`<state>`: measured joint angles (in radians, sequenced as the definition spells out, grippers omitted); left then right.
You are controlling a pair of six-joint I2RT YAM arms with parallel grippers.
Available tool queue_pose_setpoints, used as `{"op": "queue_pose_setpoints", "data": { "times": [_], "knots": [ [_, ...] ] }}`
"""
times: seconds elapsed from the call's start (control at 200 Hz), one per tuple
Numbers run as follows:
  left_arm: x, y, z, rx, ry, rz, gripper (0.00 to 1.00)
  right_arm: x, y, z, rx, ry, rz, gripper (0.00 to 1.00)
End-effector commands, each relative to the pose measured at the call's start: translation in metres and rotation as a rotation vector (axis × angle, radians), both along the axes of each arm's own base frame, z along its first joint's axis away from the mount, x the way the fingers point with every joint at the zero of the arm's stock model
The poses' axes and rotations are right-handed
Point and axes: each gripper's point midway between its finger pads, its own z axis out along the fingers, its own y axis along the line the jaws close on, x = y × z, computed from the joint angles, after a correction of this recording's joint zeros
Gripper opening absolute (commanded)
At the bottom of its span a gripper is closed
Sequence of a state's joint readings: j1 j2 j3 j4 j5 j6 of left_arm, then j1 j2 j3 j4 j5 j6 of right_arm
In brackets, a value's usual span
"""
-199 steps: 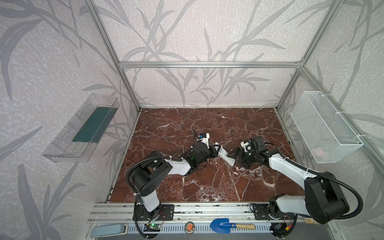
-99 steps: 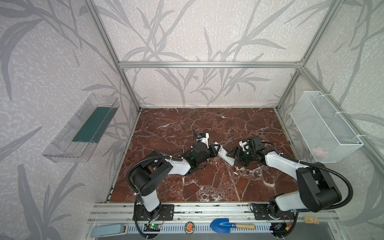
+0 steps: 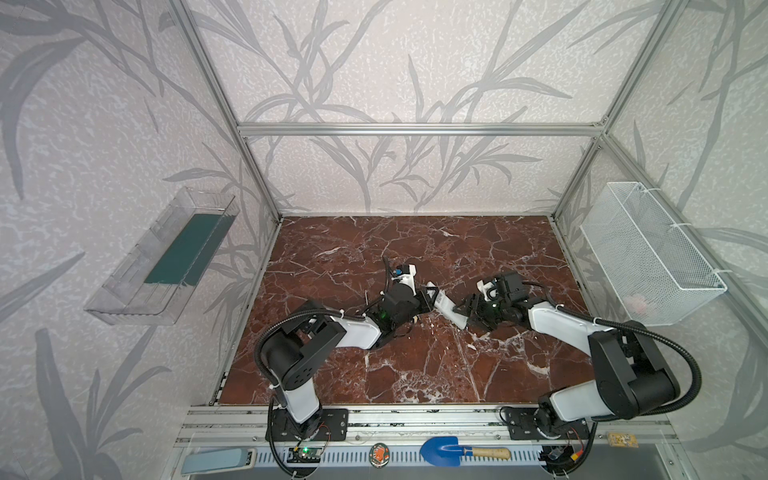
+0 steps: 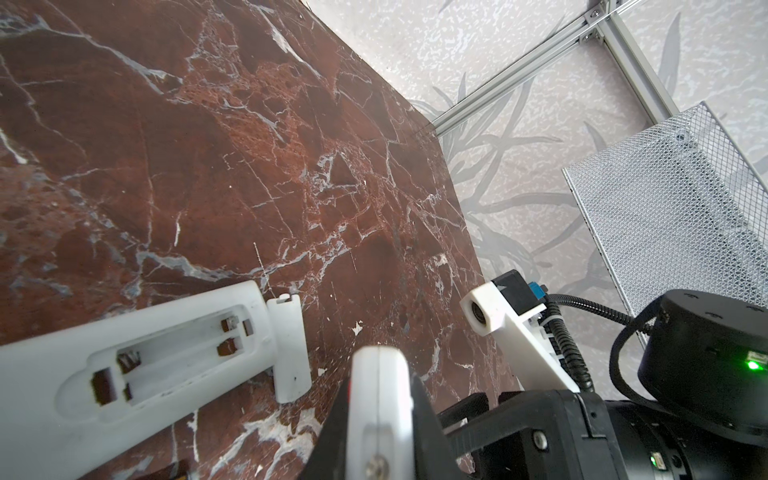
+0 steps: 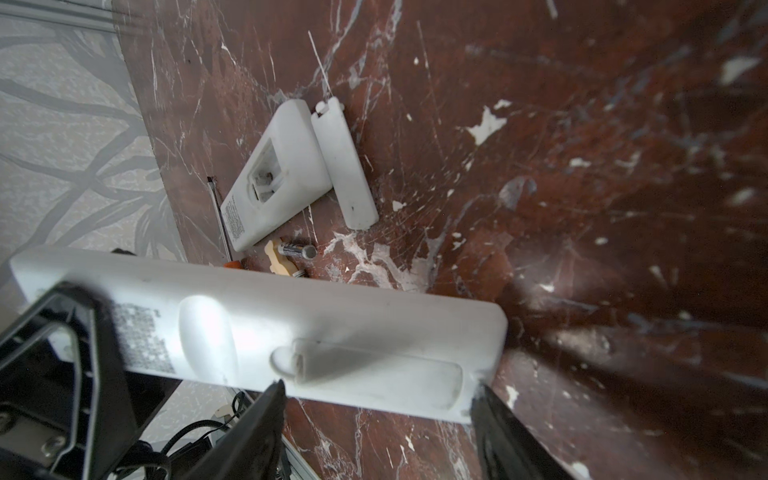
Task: Unload the batteries from the remote control
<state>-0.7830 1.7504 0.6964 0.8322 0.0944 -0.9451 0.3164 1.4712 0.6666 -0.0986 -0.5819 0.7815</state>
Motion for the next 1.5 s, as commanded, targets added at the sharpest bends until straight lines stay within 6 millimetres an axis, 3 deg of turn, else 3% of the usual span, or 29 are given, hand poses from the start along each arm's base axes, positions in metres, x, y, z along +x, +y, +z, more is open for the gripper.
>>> {"op": "queue_pose_setpoints", "data": {
  "times": [0.0,0.285,0.715,1.2,1.495],
  "knots": [
    [-0.006,-0.017,0.006,-0.043,0.009,-0.053,0.00,-0.011,0.004,-0.016,-0.054,0.022,0.071,0.70],
    [-0.006,-0.019,0.010,-0.031,0.006,-0.071,0.00,-0.010,0.001,-0.019,-0.093,0.039,0.069,0.77],
    [-0.009,-0.026,0.013,-0.038,0.005,-0.104,0.00,-0.008,0.000,-0.030,-0.133,0.089,0.059,0.73],
    [-0.011,-0.029,0.011,-0.040,0.015,-0.125,0.00,0.004,0.005,-0.020,-0.120,0.053,0.062,0.77],
    [-0.011,-0.028,0.012,-0.040,0.013,-0.123,0.00,-0.005,-0.006,-0.036,-0.225,0.117,0.082,0.77]
  ]
}}
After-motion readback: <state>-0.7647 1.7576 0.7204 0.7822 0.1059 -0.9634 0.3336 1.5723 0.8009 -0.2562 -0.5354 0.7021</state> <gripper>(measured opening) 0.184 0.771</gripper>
